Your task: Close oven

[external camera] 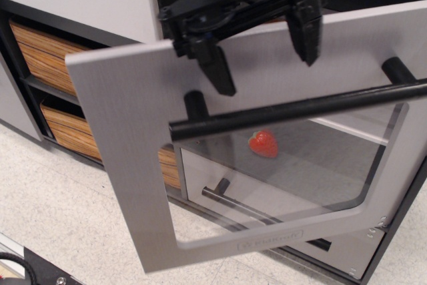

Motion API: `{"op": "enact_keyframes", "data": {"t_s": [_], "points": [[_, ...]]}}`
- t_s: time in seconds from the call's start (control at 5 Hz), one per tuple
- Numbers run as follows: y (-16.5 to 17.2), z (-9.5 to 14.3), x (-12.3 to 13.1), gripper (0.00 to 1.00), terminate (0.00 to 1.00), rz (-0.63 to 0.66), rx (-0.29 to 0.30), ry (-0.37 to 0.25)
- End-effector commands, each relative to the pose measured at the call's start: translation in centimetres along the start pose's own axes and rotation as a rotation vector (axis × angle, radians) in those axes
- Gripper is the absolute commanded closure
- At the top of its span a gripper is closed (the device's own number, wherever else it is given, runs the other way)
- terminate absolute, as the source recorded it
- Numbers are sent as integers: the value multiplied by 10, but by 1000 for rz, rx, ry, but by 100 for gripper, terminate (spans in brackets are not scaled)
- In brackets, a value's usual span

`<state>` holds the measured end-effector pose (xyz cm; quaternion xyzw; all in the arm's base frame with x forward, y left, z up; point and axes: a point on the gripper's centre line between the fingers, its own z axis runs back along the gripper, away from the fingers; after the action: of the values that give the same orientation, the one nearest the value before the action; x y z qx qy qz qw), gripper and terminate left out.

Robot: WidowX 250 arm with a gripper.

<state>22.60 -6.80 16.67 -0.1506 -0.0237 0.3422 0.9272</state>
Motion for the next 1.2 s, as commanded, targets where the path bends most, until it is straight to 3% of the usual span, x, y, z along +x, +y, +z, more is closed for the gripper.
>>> {"op": "enact_keyframes", "data": {"t_s": [0.0,0.4,0.6,1.0], "points": [[20,-24,4,0,0,-281,4,25],[33,-74,27,0,0,-353,104,-64],[30,-77,33,0,0,-384,97,-126],[4,-41,69,0,0,-331,-21,-237]]}}
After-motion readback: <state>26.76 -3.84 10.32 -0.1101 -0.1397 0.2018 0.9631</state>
